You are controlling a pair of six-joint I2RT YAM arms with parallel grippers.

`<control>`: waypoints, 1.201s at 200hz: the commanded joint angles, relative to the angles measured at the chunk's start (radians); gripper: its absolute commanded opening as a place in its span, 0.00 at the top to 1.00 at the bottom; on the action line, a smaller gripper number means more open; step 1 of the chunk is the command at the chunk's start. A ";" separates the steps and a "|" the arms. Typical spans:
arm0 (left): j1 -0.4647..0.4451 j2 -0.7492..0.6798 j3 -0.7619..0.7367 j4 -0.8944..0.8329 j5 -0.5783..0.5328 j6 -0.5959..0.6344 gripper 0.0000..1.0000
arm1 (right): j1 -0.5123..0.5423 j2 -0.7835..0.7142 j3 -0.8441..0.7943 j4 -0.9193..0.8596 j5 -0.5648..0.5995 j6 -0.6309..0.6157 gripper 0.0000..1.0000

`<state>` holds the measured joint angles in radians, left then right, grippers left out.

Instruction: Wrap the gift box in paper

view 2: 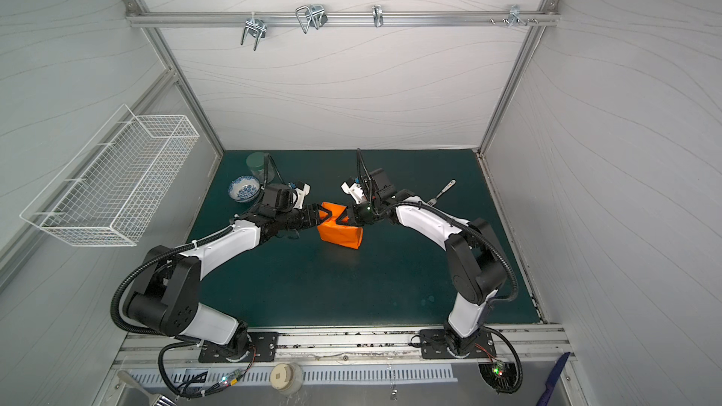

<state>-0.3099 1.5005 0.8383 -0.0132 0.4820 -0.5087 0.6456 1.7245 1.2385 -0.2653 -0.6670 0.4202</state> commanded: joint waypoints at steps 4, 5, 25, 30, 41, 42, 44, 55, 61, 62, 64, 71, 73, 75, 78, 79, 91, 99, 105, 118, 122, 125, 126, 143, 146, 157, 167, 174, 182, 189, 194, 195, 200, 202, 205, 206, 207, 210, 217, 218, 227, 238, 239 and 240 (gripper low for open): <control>0.009 0.038 -0.025 -0.114 -0.071 0.025 0.28 | -0.003 0.016 0.030 -0.028 0.004 -0.032 1.00; 0.009 0.038 -0.025 -0.113 -0.071 0.026 0.28 | -0.003 0.016 0.030 -0.028 0.005 -0.032 1.00; 0.009 0.038 -0.024 -0.115 -0.069 0.027 0.28 | -0.007 0.023 0.042 -0.040 0.016 -0.046 1.00; 0.009 0.038 -0.025 -0.114 -0.069 0.027 0.28 | -0.007 0.026 0.046 -0.046 0.019 -0.048 1.00; 0.009 0.036 -0.024 -0.116 -0.069 0.028 0.28 | -0.008 0.035 0.053 -0.052 0.024 -0.054 1.00; 0.009 0.036 -0.024 -0.117 -0.069 0.027 0.28 | -0.008 0.035 0.053 -0.054 0.024 -0.055 1.00; 0.009 0.036 -0.024 -0.118 -0.069 0.027 0.28 | -0.008 0.037 0.053 -0.055 0.024 -0.056 1.00; 0.009 0.035 -0.024 -0.117 -0.071 0.027 0.28 | -0.011 0.044 0.053 -0.058 0.027 -0.058 1.00; 0.009 0.034 -0.027 -0.118 -0.072 0.028 0.28 | -0.012 0.047 0.054 -0.059 0.026 -0.060 1.00; 0.009 0.034 -0.027 -0.118 -0.071 0.028 0.28 | -0.013 0.048 0.054 -0.059 0.026 -0.060 1.00; 0.009 0.035 -0.027 -0.116 -0.071 0.028 0.28 | -0.013 0.049 0.054 -0.059 0.025 -0.060 1.00; 0.009 0.036 -0.027 -0.116 -0.071 0.027 0.28 | -0.014 0.049 0.053 -0.059 0.017 -0.060 1.00; 0.009 0.036 -0.026 -0.117 -0.071 0.027 0.28 | -0.014 0.048 0.051 -0.059 0.016 -0.060 1.00; 0.009 0.036 -0.025 -0.116 -0.071 0.027 0.28 | -0.014 0.048 0.051 -0.059 0.014 -0.060 1.00; 0.009 0.038 -0.024 -0.116 -0.071 0.027 0.28 | -0.015 0.046 0.050 -0.059 0.012 -0.060 1.00; 0.009 0.038 -0.025 -0.116 -0.071 0.027 0.28 | -0.015 0.045 0.050 -0.059 0.011 -0.060 1.00; 0.010 0.040 -0.024 -0.117 -0.069 0.029 0.28 | -0.019 0.029 0.042 -0.059 -0.001 -0.060 1.00; 0.009 0.043 -0.022 -0.119 -0.068 0.029 0.28 | -0.025 0.013 0.037 -0.059 -0.010 -0.058 1.00; 0.009 0.043 -0.022 -0.119 -0.068 0.030 0.28 | -0.032 0.000 0.030 -0.058 -0.020 -0.054 1.00; 0.009 0.041 -0.024 -0.120 -0.069 0.030 0.28 | -0.044 -0.028 0.011 -0.043 -0.045 -0.038 1.00; 0.009 0.041 -0.024 -0.119 -0.069 0.030 0.28 | -0.047 -0.035 0.007 -0.038 -0.053 -0.033 1.00; 0.009 0.041 -0.025 -0.118 -0.069 0.031 0.28 | -0.050 -0.039 0.003 -0.033 -0.058 -0.029 1.00; 0.009 0.041 -0.025 -0.118 -0.069 0.030 0.28 | -0.050 -0.041 0.002 -0.033 -0.062 -0.027 1.00; 0.008 0.041 -0.024 -0.118 -0.071 0.030 0.28 | -0.059 -0.049 -0.009 -0.009 -0.109 0.002 1.00; 0.009 0.041 -0.023 -0.117 -0.071 0.030 0.28 | -0.060 -0.049 -0.010 -0.006 -0.117 0.006 1.00; 0.009 0.041 -0.022 -0.118 -0.071 0.028 0.28 | -0.063 -0.044 -0.008 0.001 -0.133 0.016 1.00; 0.009 0.042 -0.021 -0.117 -0.071 0.027 0.28 | -0.063 -0.039 -0.005 0.005 -0.140 0.023 1.00; 0.009 0.042 -0.022 -0.116 -0.071 0.027 0.28 | -0.064 -0.033 0.000 0.009 -0.140 0.031 1.00; 0.009 0.042 -0.023 -0.115 -0.069 0.027 0.28 | -0.067 -0.020 0.010 0.009 -0.144 0.040 1.00; 0.009 0.042 -0.023 -0.115 -0.070 0.027 0.28 | -0.070 -0.005 0.023 0.004 -0.149 0.049 1.00; 0.009 0.043 -0.024 -0.115 -0.069 0.027 0.28 | -0.069 0.008 0.031 -0.002 -0.154 0.053 1.00; 0.009 0.041 -0.023 -0.115 -0.069 0.027 0.28 | -0.069 0.010 0.034 -0.004 -0.154 0.054 1.00; 0.009 0.041 -0.024 -0.116 -0.069 0.027 0.28 | -0.069 0.022 0.044 -0.013 -0.159 0.054 1.00; 0.009 0.040 -0.024 -0.116 -0.070 0.027 0.28 | -0.069 0.027 0.048 -0.019 -0.160 0.054 1.00; 0.009 0.039 -0.024 -0.116 -0.070 0.027 0.28 | -0.068 0.032 0.053 -0.025 -0.162 0.055 1.00; 0.009 0.039 -0.024 -0.116 -0.071 0.027 0.28 | -0.068 0.034 0.054 -0.026 -0.162 0.055 1.00; 0.009 0.039 -0.023 -0.116 -0.071 0.027 0.28 | -0.068 0.037 0.056 -0.027 -0.163 0.055 1.00; 0.009 0.040 -0.024 -0.117 -0.071 0.027 0.28 | -0.067 0.043 0.059 -0.031 -0.163 0.056 1.00; 0.009 0.038 -0.024 -0.117 -0.072 0.028 0.28 | -0.067 0.048 0.061 -0.036 -0.162 0.060 1.00; 0.009 0.038 -0.023 -0.117 -0.072 0.029 0.28 | -0.067 0.049 0.061 -0.037 -0.161 0.061 1.00; 0.010 0.036 -0.024 -0.118 -0.072 0.029 0.28 | -0.067 0.055 0.063 -0.047 -0.156 0.061 1.00; 0.010 0.036 -0.024 -0.118 -0.073 0.027 0.28 | -0.067 0.063 0.072 -0.063 -0.152 0.061 1.00; 0.010 0.036 -0.024 -0.118 -0.072 0.027 0.28 | -0.067 0.065 0.073 -0.066 -0.152 0.061 1.00; 0.010 0.036 -0.024 -0.118 -0.072 0.027 0.28 | -0.067 0.065 0.075 -0.068 -0.153 0.061 1.00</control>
<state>-0.3099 1.5009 0.8383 -0.0128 0.4820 -0.5087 0.5819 1.7615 1.2800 -0.2790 -0.7994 0.4744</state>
